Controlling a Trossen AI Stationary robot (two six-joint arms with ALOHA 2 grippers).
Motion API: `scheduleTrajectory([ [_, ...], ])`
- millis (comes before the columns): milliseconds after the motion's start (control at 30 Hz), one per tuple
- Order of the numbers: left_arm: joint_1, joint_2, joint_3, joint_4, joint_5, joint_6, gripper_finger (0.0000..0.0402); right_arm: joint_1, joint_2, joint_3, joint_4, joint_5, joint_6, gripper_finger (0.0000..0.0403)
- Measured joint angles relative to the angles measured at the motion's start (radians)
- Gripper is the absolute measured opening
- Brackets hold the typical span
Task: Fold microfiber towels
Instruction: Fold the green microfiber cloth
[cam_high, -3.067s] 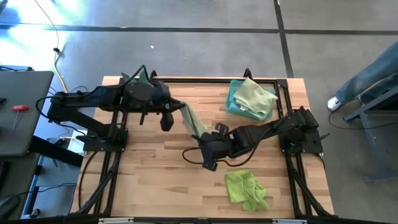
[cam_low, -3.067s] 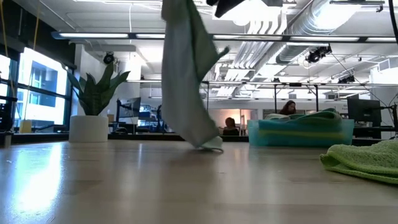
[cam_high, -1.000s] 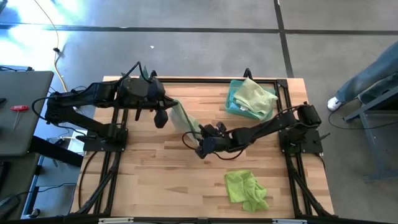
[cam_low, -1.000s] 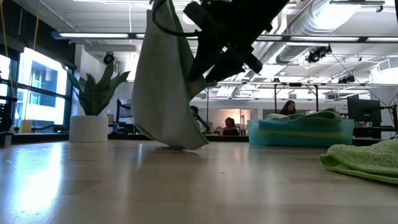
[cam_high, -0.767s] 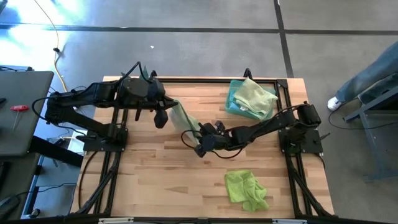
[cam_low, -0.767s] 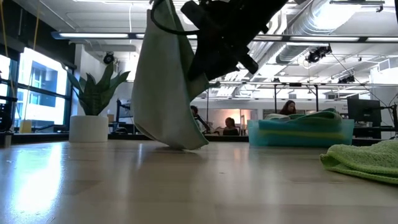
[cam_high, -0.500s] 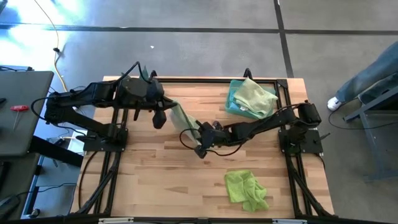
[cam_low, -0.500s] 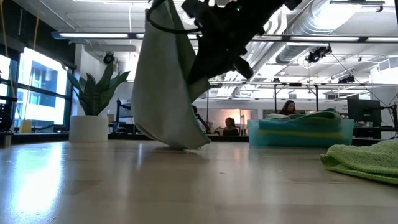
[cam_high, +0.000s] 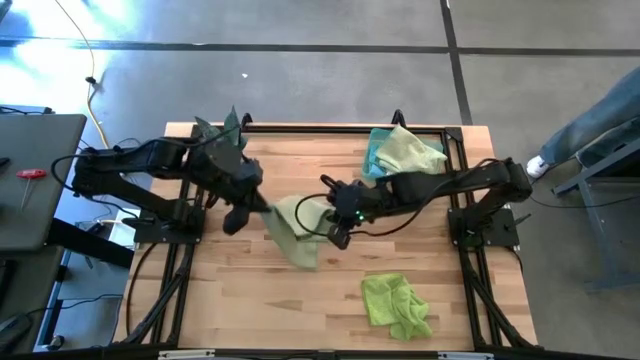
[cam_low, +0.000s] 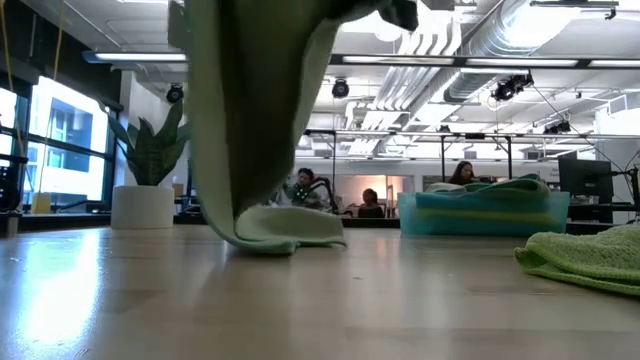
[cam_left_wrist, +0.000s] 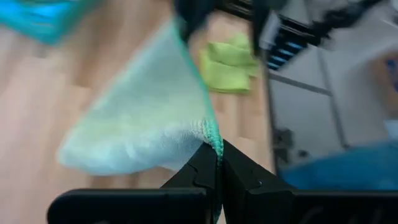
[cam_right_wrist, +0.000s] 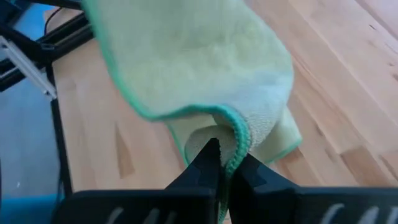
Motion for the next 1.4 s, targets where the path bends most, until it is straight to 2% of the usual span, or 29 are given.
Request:
scheduleTrajectory([
  [133,-0.041,0.004,0.000,0.000,0.064,-0.029,0.0000,0.002,0.000,0.133,-0.151,-0.037,0.008,0.0000],
  [333,-0.069,0.016,0.059,-0.005,0.023,-0.028,0.0000,0.003,0.000,0.307,-0.282,-0.087,0.001,0.0000],
  [467,-0.058,0.074,0.194,-0.076,-0.016,0.033,0.0000,-0.006,0.000,0.381,-0.361,-0.109,0.000,0.0000],
  [633,-0.040,0.203,0.432,-0.291,-0.055,0.124,0.0000,-0.023,0.000,0.449,-0.500,-0.162,-0.039,0.0000],
  [867,-0.036,0.380,0.657,-0.535,-0.118,0.242,0.0000,-0.033,0.001,0.458,-0.561,-0.245,-0.154,0.0000],
  [1033,-0.034,0.404,0.701,-0.572,-0.226,0.291,0.0000,-0.043,0.000,0.458,-0.644,-0.275,-0.272,0.0000],
  [1267,0.007,0.402,0.733,-0.570,-0.270,0.363,0.0000,-0.089,-0.001,0.496,-0.703,-0.280,-0.550,0.0000],
  [1400,0.024,0.399,0.740,-0.570,-0.389,0.431,0.0000,-0.126,-0.002,0.581,-0.736,-0.279,-0.620,0.0000],
])
